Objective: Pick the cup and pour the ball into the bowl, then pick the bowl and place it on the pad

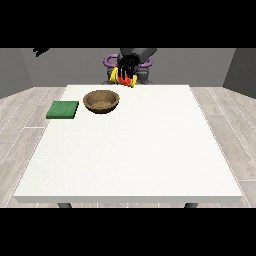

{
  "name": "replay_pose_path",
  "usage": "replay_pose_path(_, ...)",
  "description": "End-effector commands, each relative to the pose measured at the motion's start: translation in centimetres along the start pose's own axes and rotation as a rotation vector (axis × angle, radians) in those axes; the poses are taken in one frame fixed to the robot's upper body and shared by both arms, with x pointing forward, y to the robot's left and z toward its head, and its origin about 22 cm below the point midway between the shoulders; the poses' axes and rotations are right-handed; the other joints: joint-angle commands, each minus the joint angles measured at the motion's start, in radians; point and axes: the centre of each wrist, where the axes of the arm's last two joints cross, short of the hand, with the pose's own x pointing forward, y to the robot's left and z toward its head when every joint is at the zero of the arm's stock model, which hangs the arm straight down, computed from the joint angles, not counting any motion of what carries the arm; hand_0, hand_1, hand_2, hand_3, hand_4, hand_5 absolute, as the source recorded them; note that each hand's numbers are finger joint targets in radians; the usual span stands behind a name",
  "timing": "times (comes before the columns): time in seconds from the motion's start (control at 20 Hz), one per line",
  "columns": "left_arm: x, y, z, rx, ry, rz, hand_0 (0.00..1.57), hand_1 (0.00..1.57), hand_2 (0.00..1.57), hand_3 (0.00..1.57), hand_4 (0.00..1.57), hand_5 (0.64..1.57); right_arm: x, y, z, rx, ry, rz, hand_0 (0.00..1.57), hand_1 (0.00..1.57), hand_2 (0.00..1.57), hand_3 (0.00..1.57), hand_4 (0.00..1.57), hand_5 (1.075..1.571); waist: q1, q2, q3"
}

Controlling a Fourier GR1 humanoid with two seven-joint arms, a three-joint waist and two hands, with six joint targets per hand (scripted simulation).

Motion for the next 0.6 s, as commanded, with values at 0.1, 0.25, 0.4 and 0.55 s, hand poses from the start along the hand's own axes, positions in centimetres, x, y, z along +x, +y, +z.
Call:
replay_pose_path(0.1,1.4,1.2,-0.7,0.047,-0.033,-0.159,0.00,0.00,1.57,1.31,0.78,1.543,-1.3,-0.7,0.7,-0.024,-0.029,-0.011,0.00,0.00,0.00,0.29,0.44,1.570,0.034,0.043,-0.0007)
replay_pose_path(0.25,-0.2,2.2,-1.5,0.061,-0.044,-0.203,0.50,0.50,1.57,1.48,0.54,1.527,-1.5,-1.6,1.3,-0.043,-0.006,-0.017,0.00,0.00,0.00,0.41,0.43,1.571,0.052,0.024,-0.0010)
replay_pose_path(0.4,2.1,1.0,0.1,0.037,-0.082,-0.277,0.86,0.86,1.57,1.56,0.54,1.539,-2.2,0.1,0.8,-0.040,-0.002,-0.027,0.00,0.00,0.00,0.42,0.44,1.570,0.035,0.031,-0.0011)
replay_pose_path(0.55,1.5,-0.4,1.2,0.019,-0.128,-0.319,0.00,0.00,0.64,1.50,0.50,1.545,-2.0,1.7,0.3,-0.009,-0.035,-0.040,0.00,0.00,0.00,0.38,0.44,1.570,0.032,0.054,-0.0013)
